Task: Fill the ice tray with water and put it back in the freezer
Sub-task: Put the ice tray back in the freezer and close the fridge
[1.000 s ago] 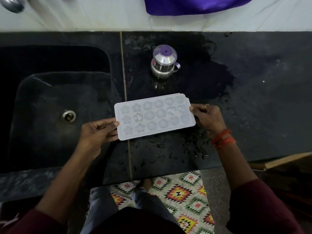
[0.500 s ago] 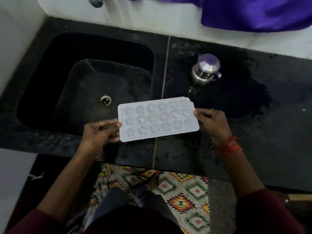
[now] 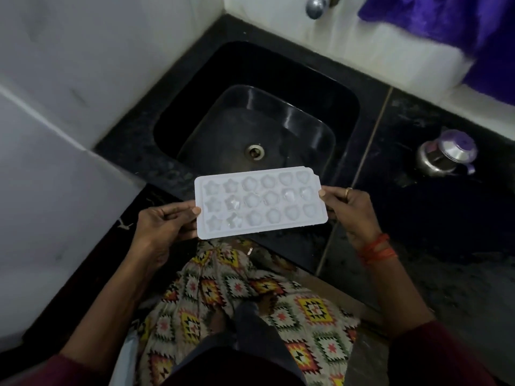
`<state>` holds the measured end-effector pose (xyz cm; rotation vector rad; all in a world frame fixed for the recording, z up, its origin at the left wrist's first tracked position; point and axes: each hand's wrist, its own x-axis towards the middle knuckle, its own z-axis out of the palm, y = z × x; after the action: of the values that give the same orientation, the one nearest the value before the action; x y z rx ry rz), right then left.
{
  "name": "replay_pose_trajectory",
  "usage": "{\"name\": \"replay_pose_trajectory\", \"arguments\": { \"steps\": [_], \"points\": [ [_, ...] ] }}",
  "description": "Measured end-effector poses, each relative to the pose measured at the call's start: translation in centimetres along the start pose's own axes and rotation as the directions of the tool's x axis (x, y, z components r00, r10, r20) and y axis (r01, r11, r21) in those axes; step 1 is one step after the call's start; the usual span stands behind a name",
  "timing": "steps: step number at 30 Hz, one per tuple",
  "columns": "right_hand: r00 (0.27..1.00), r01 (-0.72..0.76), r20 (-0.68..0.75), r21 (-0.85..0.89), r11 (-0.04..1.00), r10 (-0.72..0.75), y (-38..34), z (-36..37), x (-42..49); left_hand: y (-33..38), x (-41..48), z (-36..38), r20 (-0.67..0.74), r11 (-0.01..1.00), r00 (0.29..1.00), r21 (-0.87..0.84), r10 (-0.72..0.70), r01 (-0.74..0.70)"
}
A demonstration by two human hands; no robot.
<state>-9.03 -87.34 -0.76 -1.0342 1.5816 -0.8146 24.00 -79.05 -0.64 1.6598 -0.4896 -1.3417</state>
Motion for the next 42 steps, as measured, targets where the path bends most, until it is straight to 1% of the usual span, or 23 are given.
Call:
{"name": "replay_pose_trajectory", "arguments": {
  "steps": [8,14,17,21,24,26,29,33,39,42],
  "points": [
    [0.982,0.06,0.182,-0.069,0.996,-0.047,-1.5,8.1,-1.5,-2.2,-3.5,-8.7,-0.172,0.993,0.985,-0.116,-0.007,-0.013],
    [0.957,0.089,0.284,-0.091,0.992,-0.06,-1.9,13.7,-3.0,-4.1,-5.9,-14.0,-0.274,0.982,0.961,-0.188,-0.049,-0.003],
    [0.938,0.097,0.342,-0.097,0.991,-0.058,-2.0,16.8,-3.5,-5.1,-7.2,-16.6,-0.317,0.977,0.946,-0.212,-0.066,-0.003],
    [0.894,0.108,0.446,-0.127,0.986,-0.041,-2.5,20.5,-3.9,-6.4,-8.7,-19.3,-0.407,0.967,0.908,-0.254,-0.094,-0.013],
    [0.852,0.137,0.522,-0.153,0.979,-0.037,-3.1,23.3,-3.8,-7.5,-9.9,-20.6,-0.466,0.952,0.877,-0.304,-0.114,-0.038],
    [0.813,0.16,0.581,-0.175,0.972,-0.03,-3.5,25.3,-3.9,-8.3,-11.0,-21.4,-0.521,0.935,0.842,-0.35,-0.143,-0.058],
    [0.766,0.191,0.643,-0.192,0.963,-0.024,-4.1,27.5,-3.7,-9.2,-12.3,-21.7,-0.562,0.917,0.811,-0.39,-0.164,-0.085],
    [0.665,0.233,0.747,-0.201,0.951,-0.005,-4.9,30.8,-4.0,-10.5,-14.4,-21.5,-0.643,0.881,0.74,-0.447,-0.197,-0.154],
    [0.518,0.306,0.855,-0.202,0.93,0.015,-5.2,34.6,-5.1,-12.9,-17.9,-20.5,-0.721,0.831,0.635,-0.511,-0.277,-0.218],
    [0.435,0.347,0.9,-0.205,0.915,0.037,-5.0,36.4,-6.7,-14.2,-20.0,-20.1,-0.759,0.806,0.561,-0.536,-0.331,-0.25]
  ]
}}
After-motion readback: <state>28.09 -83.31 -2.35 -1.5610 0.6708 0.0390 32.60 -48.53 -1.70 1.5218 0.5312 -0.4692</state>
